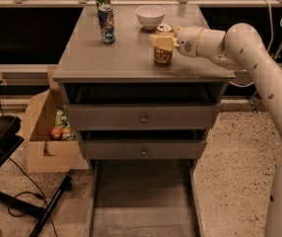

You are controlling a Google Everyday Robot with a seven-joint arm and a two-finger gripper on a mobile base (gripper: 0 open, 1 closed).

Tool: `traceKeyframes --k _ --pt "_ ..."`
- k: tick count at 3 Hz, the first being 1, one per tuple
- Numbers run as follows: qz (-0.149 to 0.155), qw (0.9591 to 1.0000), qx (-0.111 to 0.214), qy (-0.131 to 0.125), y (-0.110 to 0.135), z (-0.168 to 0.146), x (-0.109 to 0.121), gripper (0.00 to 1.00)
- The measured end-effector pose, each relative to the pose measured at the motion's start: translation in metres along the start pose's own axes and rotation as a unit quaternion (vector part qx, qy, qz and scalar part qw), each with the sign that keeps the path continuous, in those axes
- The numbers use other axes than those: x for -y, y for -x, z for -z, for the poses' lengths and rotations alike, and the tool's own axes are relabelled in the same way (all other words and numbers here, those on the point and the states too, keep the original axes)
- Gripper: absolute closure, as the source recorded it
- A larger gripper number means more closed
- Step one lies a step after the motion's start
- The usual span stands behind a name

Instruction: Pick orange can from bottom drawer and place on counter

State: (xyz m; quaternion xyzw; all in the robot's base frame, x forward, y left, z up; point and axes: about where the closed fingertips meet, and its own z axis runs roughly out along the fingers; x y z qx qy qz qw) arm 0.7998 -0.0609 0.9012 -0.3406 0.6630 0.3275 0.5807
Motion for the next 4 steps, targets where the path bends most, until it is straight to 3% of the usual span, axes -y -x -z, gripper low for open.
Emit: traceKeyframes --k 1,2,3,4 --pt "-0.001 1.0 0.0 0.002 -0.001 -0.0028 -0.0013 0.51" --pt "-0.001 1.0 0.0 0.006 -0.0015 -0.0072 -0.0041 0.2" --pt "-0.001 1.0 -0.001 0.008 -0.0018 -0.0097 -0.0058 0.0" --pt "-0.001 1.0 -0.001 0.008 -0.0018 -0.01 -0.006 0.0"
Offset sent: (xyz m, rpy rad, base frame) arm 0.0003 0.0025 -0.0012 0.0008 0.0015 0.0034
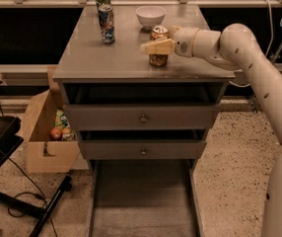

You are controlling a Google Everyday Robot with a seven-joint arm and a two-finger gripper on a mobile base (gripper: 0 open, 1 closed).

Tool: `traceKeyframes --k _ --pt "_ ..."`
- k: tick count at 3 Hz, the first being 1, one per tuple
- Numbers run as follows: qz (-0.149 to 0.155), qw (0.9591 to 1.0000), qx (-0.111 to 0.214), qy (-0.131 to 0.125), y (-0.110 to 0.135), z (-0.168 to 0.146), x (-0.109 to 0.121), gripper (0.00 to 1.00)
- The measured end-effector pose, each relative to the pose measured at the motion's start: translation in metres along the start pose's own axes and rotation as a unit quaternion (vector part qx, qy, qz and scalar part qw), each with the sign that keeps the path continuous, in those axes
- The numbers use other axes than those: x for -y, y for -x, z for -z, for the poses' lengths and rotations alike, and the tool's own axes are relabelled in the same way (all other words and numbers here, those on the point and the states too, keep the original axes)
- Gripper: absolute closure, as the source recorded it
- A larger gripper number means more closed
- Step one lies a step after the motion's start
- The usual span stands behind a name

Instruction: Pick orange can from bottom drawer and place on counter

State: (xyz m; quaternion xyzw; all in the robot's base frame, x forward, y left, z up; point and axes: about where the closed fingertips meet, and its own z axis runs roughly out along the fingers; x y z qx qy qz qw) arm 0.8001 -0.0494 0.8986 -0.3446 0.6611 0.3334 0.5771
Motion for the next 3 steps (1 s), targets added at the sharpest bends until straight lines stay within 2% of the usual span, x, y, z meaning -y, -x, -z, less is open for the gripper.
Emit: traceKeyframes --k 1,2,3 --pt "0.058 0.9973 -0.045 -0.009 0.027 0.011 0.001 0.0" --pt "0.162 0.9744 -0.144 -0.058 0.085 0.076 0.009 0.0" --pt "0.233 0.9317 -0.212 -0.18 0.157 0.214 0.016 0.0"
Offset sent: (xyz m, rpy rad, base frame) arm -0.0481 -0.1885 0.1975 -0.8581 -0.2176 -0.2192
